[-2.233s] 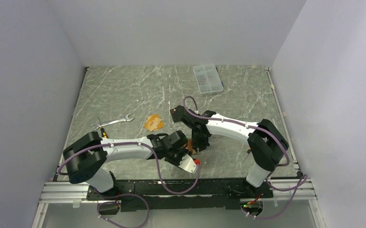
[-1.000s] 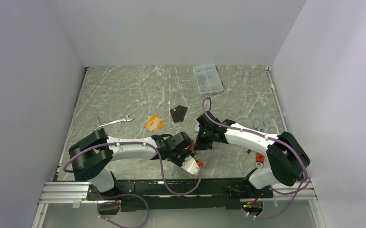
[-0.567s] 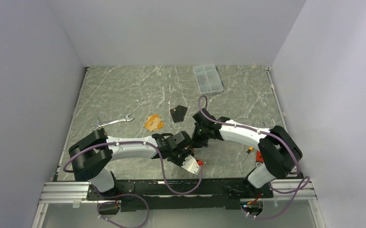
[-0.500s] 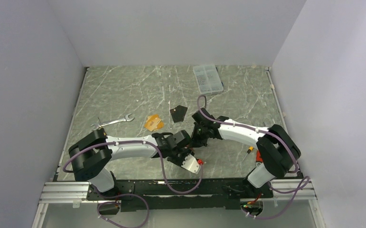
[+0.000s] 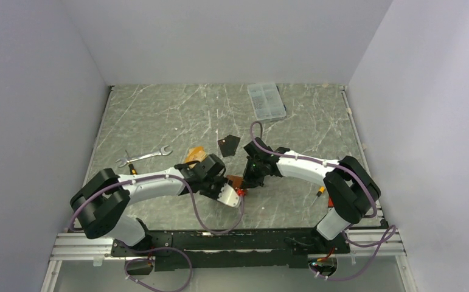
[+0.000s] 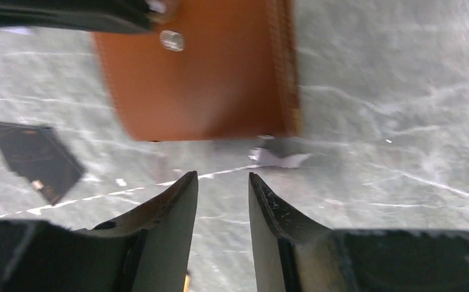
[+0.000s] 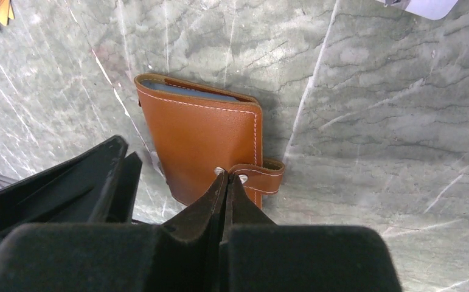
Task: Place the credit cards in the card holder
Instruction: Close the card holder at the center of the board.
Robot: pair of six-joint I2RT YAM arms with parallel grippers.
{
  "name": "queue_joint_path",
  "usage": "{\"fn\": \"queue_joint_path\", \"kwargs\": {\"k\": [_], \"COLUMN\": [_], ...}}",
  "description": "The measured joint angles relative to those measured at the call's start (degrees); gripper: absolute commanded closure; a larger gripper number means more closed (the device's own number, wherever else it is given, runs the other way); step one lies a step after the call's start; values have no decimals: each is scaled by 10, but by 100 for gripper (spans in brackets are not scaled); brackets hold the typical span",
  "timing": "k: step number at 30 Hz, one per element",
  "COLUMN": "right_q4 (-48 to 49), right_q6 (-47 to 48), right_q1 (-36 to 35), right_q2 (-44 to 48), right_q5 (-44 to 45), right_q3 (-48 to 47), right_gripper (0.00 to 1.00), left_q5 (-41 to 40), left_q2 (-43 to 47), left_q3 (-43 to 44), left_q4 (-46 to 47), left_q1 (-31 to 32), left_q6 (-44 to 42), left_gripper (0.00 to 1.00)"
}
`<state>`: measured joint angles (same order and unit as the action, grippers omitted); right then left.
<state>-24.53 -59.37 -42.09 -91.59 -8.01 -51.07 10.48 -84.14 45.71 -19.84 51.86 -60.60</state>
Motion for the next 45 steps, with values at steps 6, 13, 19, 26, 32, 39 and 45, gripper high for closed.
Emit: {"fn": "queue_joint_path", "kwargs": {"k": [6,13,19,26,32,39,45], "right_q4": [-2,-4,-9,-9,-9,-10,-11], "right_q6": [5,14,25,33,42,57,69], "right_q1": [0,4,10,11,11,11,11], "right_q2": [-4,-5,-5,-4,-3,-3,-3], "right_q5": [0,-6,-11,-13,-16,-31,-49], "right_q3": [-5,-7,-7,-8,-7,-7,-7], "right_gripper": [100,100,100,100,100,100,100], "left_q5": [-22,-28,-29,-32,-29,-26,-26], "left_q2": [-6,-16,-16,-17,-17,-20,-28], "left_q3": [-51,-51,-51,-47,-47,-42,-32], "left_q4": [68,89,84,81,80,70,67], "left_q1": [5,26,66,70,68,68,69], "left_q6": [-35,-36,-22,-12,-13,-29,-33], "left_gripper": [64,67,67,69,65,66,66]}}
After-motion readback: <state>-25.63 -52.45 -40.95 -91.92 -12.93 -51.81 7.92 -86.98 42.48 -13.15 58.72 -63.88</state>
